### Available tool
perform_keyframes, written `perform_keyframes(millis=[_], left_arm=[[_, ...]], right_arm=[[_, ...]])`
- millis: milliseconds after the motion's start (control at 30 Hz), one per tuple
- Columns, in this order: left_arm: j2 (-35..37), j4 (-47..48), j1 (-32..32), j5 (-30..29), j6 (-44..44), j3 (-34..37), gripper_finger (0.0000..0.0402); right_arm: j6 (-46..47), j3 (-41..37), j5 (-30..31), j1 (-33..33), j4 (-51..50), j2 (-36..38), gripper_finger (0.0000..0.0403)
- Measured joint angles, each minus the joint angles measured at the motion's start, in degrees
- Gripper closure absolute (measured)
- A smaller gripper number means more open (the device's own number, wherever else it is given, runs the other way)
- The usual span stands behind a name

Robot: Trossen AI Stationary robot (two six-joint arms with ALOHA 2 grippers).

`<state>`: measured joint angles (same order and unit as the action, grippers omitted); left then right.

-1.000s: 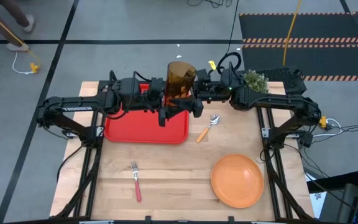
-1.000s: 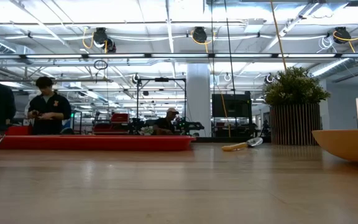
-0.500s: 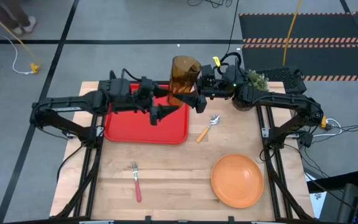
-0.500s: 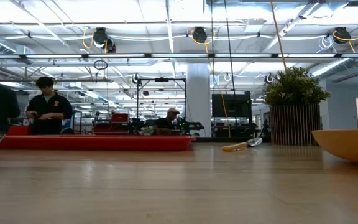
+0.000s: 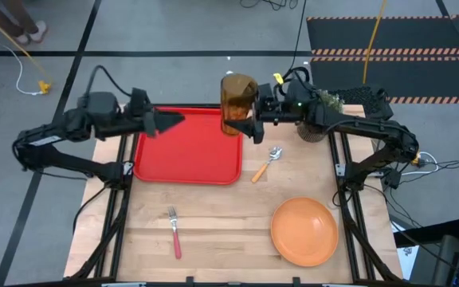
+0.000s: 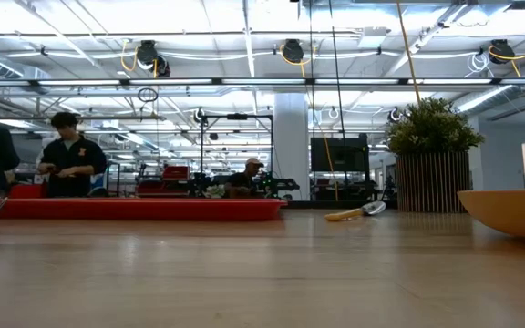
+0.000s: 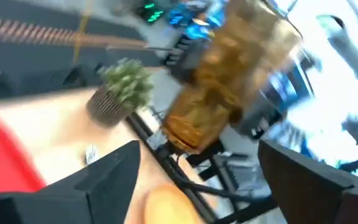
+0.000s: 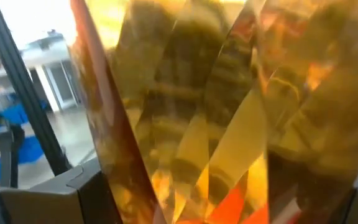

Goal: Pick and place plate/cup/fork/spoon on tray
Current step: Put the orange cup on the red tray

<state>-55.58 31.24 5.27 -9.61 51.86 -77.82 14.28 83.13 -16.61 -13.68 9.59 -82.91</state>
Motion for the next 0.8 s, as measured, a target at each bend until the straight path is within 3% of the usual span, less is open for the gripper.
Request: perform_keyframes(millis=[133,267,500,800], left_arm=[[1.14,3.63,1.96,0.59,13.27,0.04,0.0126],[1.24,0.29,3.33,5.43,18.84,0.06,0.0164],[-2.92,-0.86,5.39,13.04,20.94,-2.95,0.0209],[-16.75,9.16,5.39,15.36,17.45,-17.80,0.0215]], right_arm=[[-4.18,0.00,1.00,1.82,-3.92,-0.08,0.0056],[-8.29,0.00,3.65,3.52,-6.43,-0.42,0.0056],[-15.57,0.00,10.63,5.94,-11.83,-0.39,0.0056],[-22.30,0.00,16.84,6.85,-18.07,-0.39,0.0055]])
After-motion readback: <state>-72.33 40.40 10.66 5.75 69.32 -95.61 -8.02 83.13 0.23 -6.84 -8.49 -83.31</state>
